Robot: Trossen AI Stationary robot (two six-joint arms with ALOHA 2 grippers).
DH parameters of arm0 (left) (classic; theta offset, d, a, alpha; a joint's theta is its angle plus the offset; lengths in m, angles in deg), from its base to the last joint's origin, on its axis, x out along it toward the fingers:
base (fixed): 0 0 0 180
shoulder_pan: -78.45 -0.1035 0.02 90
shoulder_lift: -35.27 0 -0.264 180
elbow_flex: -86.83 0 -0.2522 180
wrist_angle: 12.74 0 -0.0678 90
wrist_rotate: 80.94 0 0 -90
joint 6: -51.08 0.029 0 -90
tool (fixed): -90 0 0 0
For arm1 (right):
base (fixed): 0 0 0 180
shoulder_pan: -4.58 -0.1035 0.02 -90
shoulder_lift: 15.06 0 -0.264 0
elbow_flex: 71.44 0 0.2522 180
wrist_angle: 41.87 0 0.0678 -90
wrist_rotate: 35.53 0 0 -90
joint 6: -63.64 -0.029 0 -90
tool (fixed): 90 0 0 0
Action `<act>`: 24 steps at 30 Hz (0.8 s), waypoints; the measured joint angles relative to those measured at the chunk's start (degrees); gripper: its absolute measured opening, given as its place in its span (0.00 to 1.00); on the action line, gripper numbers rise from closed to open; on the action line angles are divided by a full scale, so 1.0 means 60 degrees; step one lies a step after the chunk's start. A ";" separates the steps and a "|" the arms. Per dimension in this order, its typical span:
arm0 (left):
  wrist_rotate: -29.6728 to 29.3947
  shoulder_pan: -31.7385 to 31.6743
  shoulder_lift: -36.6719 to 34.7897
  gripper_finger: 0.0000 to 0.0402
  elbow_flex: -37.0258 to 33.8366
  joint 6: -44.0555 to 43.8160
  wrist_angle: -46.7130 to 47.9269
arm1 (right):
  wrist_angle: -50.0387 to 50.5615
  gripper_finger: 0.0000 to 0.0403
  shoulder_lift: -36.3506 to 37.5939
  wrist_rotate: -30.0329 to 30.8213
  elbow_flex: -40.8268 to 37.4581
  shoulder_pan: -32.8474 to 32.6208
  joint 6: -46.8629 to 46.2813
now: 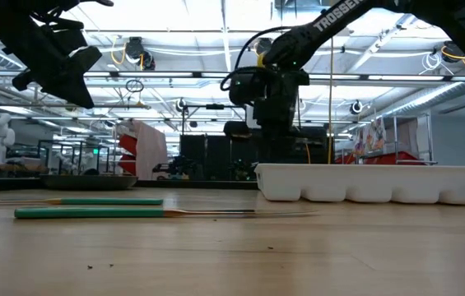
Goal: Sort silverware
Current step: Put the green knife into the silverware tray
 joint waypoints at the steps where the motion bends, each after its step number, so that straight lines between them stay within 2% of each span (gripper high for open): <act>1: 0.0012 -0.0003 0.0003 0.08 0.0000 0.0001 0.0001 | 0.0000 0.08 0.0042 0.0312 0.0000 -0.0001 -0.0171; 4: 0.0132 0.0000 0.0002 0.08 0.0000 -0.0003 -0.0004 | 0.0018 0.10 0.0455 0.1071 0.0000 0.0009 -0.0736; 9: 0.0248 0.0000 0.0003 0.08 0.0000 0.0014 -0.0102 | -0.0276 0.13 0.1867 0.1193 0.0000 0.0000 -0.2285; 11: 0.0443 0.0000 -0.0001 0.08 0.0000 0.0011 -0.0116 | -0.0519 0.14 0.2517 0.1133 0.0004 -0.0077 -0.3738; 14: 0.0940 0.0000 -0.0001 0.08 0.0000 0.0106 -0.0352 | -0.0973 0.15 0.3432 0.1077 0.0021 -0.0308 -0.6840; 18: 0.1722 0.0000 0.0003 0.08 0.0000 0.0791 -0.1160 | -0.1159 0.19 0.4068 0.0555 0.0025 -0.0961 -1.0117; 24: 0.2137 0.0000 -0.0016 0.08 0.0002 0.1974 -0.2492 | -0.2169 0.35 0.3781 0.1631 0.0025 -0.2741 -1.2318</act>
